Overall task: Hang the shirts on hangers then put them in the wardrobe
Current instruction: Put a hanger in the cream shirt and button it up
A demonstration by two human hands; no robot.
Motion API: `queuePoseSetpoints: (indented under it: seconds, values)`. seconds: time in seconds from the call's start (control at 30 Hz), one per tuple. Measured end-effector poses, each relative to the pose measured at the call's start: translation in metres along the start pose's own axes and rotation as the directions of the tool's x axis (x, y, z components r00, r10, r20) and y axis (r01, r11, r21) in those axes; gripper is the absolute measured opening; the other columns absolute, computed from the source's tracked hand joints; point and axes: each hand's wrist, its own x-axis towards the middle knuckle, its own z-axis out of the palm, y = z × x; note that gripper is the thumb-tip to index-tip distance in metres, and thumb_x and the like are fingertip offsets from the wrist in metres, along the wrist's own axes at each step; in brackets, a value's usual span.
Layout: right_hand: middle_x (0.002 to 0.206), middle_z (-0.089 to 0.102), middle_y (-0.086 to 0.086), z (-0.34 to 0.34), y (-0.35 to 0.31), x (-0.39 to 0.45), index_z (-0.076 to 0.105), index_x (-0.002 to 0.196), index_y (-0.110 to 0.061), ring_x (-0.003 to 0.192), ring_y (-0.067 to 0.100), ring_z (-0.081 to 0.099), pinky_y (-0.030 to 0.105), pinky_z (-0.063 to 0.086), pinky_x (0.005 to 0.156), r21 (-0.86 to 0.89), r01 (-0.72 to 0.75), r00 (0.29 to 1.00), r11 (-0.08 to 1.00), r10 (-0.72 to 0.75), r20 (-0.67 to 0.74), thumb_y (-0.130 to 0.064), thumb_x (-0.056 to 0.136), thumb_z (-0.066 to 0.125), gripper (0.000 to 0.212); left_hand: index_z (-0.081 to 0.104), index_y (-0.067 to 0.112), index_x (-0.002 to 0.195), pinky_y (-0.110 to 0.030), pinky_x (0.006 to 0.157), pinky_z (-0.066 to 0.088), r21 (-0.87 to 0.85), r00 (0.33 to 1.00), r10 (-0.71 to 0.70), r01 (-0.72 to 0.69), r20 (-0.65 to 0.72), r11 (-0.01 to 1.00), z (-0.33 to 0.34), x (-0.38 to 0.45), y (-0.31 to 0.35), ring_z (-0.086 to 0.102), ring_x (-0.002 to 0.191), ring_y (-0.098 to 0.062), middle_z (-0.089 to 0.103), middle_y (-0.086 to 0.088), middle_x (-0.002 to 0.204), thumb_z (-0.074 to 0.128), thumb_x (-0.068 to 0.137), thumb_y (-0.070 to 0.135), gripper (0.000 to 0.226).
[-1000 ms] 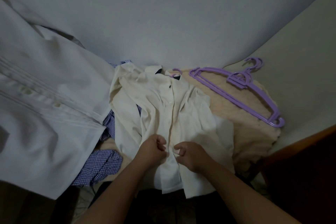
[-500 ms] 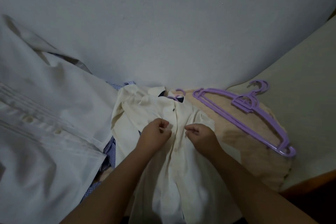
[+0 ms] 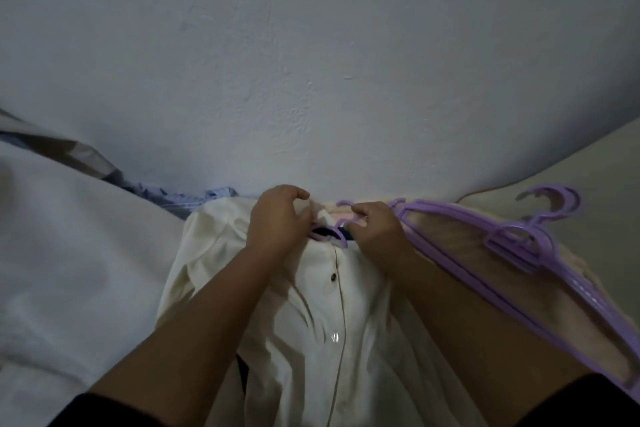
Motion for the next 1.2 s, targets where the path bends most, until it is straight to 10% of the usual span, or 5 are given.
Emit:
queuePoseSetpoints:
  seconds: [0.13, 0.27, 0.4, 0.77, 1.2]
  values:
    - [0.123, 0.055, 0.013, 0.024, 0.016, 0.031, 0.054, 0.129, -0.016, 0.117, 0.030, 0.047, 0.031, 0.032, 0.098, -0.213, -0.036, 0.994, 0.976, 0.057, 0.094, -0.058, 0.060, 0.058, 0.081, 0.061, 0.019, 0.125, -0.029, 0.101, 0.039, 0.086, 0.997, -0.018, 0.012, 0.070, 0.996, 0.020, 0.025, -0.018, 0.055, 0.118, -0.018, 0.061, 0.000, 0.128, 0.061, 0.084, 0.025, 0.042]
    - [0.135, 0.042, 0.014, 0.032, 0.027, 0.051, 0.036, 0.138, -0.013, 0.128, 0.030, 0.037, 0.034, 0.031, 0.101, -0.320, -0.091, 0.980, 0.943, 0.142, 0.141, -0.053, 0.062, 0.077, 0.096, 0.054, 0.021, 0.133, -0.029, 0.102, 0.036, 0.089, 0.995, -0.032, 0.023, 0.095, 0.996, 0.031, 0.035, -0.028, 0.052, 0.123, -0.017, 0.056, 0.002, 0.135, 0.064, 0.085, 0.033, 0.051]
    - [0.124, 0.049, 0.011, 0.033, 0.028, 0.055, 0.046, 0.131, -0.030, 0.121, 0.029, 0.042, 0.032, 0.035, 0.095, -0.293, -0.055, 0.978, 0.954, 0.110, 0.175, -0.072, 0.032, 0.052, 0.108, 0.050, 0.022, 0.137, -0.033, 0.102, 0.037, 0.145, 0.992, -0.032, 0.015, 0.119, 0.989, 0.039, 0.032, -0.037, 0.051, 0.124, -0.019, 0.056, 0.000, 0.136, 0.065, 0.084, 0.042, 0.059]
    - [0.145, 0.022, 0.015, 0.016, 0.028, 0.024, 0.025, 0.146, -0.007, 0.133, 0.025, 0.029, 0.007, 0.021, 0.090, -0.027, 0.114, 0.992, 0.993, -0.116, -0.050, -0.011, 0.065, 0.080, 0.098, 0.039, 0.025, 0.142, -0.040, 0.103, 0.039, 0.019, 0.994, -0.026, 0.024, 0.104, 1.000, 0.019, -0.001, -0.021, 0.059, 0.111, -0.026, 0.064, -0.005, 0.124, 0.054, 0.090, 0.025, 0.053]
    - [0.137, 0.018, -0.013, -0.043, -0.016, -0.060, 0.024, 0.147, -0.021, 0.088, 0.023, 0.060, 0.043, 0.056, 0.074, -0.141, 0.382, 0.883, 0.913, -0.406, -0.238, -0.015, 0.069, 0.078, 0.095, 0.039, 0.026, 0.138, -0.036, 0.090, 0.049, -0.249, 0.995, -0.011, 0.037, 0.103, 0.968, -0.035, -0.066, 0.020, 0.059, 0.101, -0.021, 0.055, 0.003, 0.114, 0.071, 0.078, 0.020, 0.069]
